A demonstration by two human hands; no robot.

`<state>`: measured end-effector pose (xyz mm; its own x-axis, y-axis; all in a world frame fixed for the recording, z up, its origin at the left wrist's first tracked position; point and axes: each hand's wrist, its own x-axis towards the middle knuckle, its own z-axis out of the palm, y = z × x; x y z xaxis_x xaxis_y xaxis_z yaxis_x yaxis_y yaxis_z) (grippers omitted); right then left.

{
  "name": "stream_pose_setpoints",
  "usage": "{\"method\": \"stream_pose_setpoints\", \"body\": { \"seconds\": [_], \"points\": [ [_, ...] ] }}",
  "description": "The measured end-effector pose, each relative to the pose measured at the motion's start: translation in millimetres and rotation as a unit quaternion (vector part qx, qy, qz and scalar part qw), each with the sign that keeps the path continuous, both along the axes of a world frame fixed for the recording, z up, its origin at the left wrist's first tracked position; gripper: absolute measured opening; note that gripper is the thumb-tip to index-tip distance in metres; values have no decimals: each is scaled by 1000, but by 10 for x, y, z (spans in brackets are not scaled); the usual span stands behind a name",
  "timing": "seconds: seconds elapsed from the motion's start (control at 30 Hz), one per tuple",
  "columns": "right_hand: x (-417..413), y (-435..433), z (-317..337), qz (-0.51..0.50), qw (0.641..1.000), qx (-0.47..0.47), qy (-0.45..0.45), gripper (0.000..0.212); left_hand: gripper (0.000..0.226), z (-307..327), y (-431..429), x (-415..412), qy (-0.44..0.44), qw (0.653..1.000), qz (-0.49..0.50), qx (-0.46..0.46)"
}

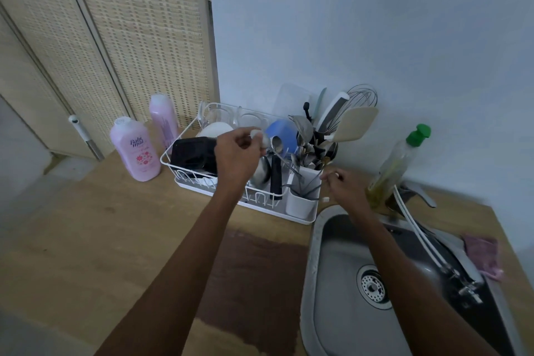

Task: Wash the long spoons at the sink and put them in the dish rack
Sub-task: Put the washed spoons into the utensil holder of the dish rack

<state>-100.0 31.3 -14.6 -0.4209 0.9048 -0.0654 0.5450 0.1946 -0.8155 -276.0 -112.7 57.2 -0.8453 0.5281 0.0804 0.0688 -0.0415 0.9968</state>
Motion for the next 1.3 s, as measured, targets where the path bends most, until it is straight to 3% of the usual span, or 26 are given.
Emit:
{"method": "stream_pose_setpoints", "body": {
  "seconds": [0.2,0.37,0.53,0.9,1.3],
  "points": [
    [16,70,-36,-16,1000,-1,6,31,9,-207,312,47,4,998,-35,-53],
    [33,111,-64,-15,1000,-14,14,36,23,-375,445,64,12,994,-67,-83],
    [42,116,-84,-15,999,-22,35,33,13,-560,556,30,37,989,-85,-116],
    [58,153,-142,-6,999,-7,32,22,10,-634,664,70,161,949,-112,-246],
    [59,153,-160,-3,1000,27,4,19,13,-645,650,6,134,945,-143,-260]
  ]
}}
